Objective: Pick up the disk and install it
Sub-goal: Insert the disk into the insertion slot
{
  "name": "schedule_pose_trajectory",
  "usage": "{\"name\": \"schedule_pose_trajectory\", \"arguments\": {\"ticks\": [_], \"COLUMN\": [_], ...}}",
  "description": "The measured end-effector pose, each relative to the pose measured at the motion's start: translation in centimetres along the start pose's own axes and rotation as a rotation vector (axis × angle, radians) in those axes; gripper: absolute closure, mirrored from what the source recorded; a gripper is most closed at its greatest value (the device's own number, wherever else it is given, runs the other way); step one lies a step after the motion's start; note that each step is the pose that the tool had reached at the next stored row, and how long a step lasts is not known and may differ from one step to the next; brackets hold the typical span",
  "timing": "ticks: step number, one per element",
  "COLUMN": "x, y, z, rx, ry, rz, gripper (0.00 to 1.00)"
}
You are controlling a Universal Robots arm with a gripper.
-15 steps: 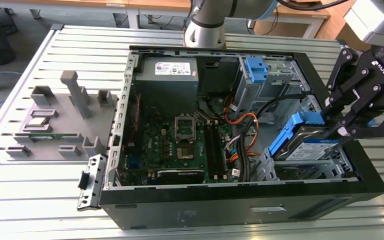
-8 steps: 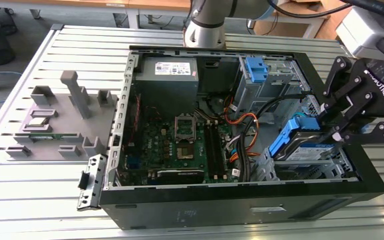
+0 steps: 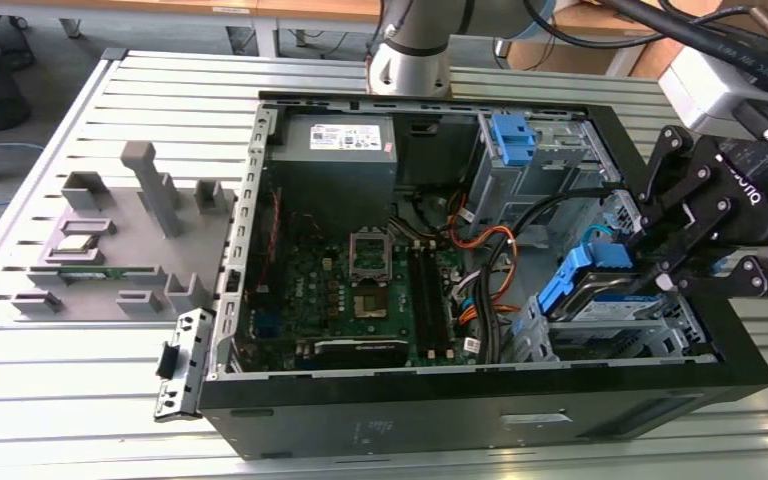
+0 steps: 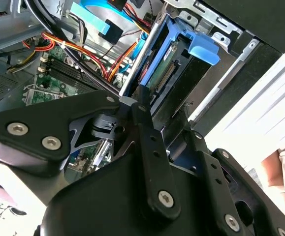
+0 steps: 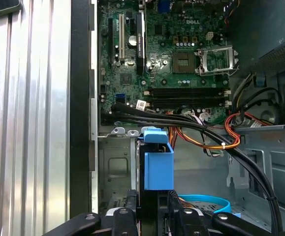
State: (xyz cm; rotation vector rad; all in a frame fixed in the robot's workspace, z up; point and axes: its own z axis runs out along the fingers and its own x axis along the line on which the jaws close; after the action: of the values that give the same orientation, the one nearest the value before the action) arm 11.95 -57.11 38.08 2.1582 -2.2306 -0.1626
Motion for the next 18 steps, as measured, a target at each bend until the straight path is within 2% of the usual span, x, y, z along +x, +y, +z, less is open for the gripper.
{"name": "schedule_pose_trajectory", "arguments": {"ticks": [5, 7, 12, 18], "x": [0.0, 0.0, 0.0, 0.04], "y": [0.0, 0.0, 0.01, 0.12], "z": [0.02, 0.02, 0.09, 0.58], "rx": [0.0, 0.0, 0.0014, 0.0284], "ry": [-0.0002, -0.0002, -0.0004, 0.0], "rz": [0.0, 0.0, 0.0, -0.012], "gripper": [0.64, 0.52, 0.52, 0.52]}}
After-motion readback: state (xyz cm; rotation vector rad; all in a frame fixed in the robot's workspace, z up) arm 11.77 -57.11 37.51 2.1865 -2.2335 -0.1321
